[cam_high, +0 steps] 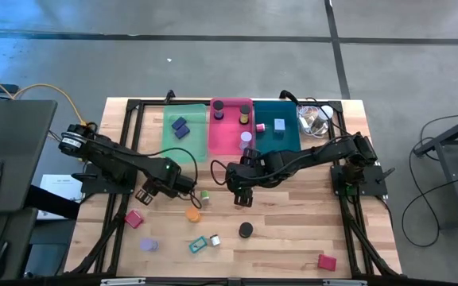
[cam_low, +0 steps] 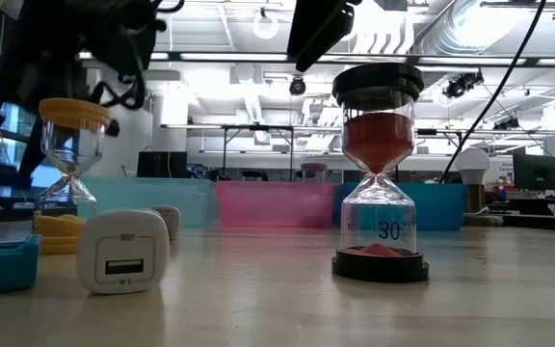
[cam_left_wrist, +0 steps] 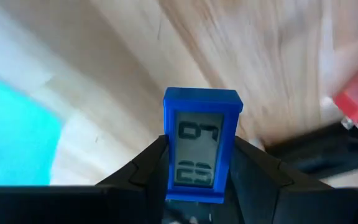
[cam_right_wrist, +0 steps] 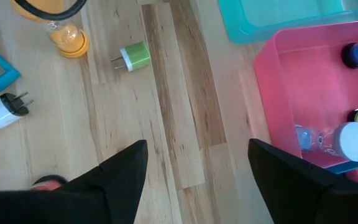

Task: Pick & Place Office items
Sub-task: Put the blue digital clock into the green bin

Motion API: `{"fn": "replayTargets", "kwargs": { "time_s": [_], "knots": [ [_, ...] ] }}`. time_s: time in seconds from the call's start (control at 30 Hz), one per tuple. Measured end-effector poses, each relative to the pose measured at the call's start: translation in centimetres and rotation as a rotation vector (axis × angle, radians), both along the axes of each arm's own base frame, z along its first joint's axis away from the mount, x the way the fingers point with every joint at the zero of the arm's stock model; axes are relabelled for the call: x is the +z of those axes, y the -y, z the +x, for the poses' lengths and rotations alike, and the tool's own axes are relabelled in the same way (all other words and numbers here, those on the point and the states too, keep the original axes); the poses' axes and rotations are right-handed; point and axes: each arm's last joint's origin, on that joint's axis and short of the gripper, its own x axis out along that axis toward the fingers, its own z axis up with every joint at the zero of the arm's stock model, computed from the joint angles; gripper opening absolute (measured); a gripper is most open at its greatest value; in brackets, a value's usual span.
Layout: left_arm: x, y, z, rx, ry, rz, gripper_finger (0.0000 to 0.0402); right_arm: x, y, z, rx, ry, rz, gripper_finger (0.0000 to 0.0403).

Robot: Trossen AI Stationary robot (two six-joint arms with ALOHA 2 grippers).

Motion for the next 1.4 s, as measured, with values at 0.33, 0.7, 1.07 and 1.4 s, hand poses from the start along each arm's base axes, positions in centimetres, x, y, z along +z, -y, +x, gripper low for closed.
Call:
{"fn": "replayTargets", "kwargs": {
  "time_s": [0.33, 0.7, 1.07, 1.4],
  "knots": [
    [6.3, -4.7, 1.1, -0.012, 0.055, 0.089, 0.0142, 0.0, -0.1, 0.0, 0.002, -0.001, 0.000, 0.0268],
    [9.6, -15.1, -0.4, 0.121, 0.475, -0.031, 0.0142, 0.0, -2.3, -0.5, 0.054, 0.006, -0.006, 0.0268],
    [6.6, -19.9, 1.1, 0.212, 0.527, -0.102, 0.0142, 0.1, -3.6, -0.8, 0.089, 0.014, -0.007, 0.0268],
    [3.9, -21.7, 2.4, 0.293, 0.494, -0.162, 0.0147, -0.4, -3.7, -0.9, 0.092, 0.004, -0.011, 0.0268]
  ]
}}
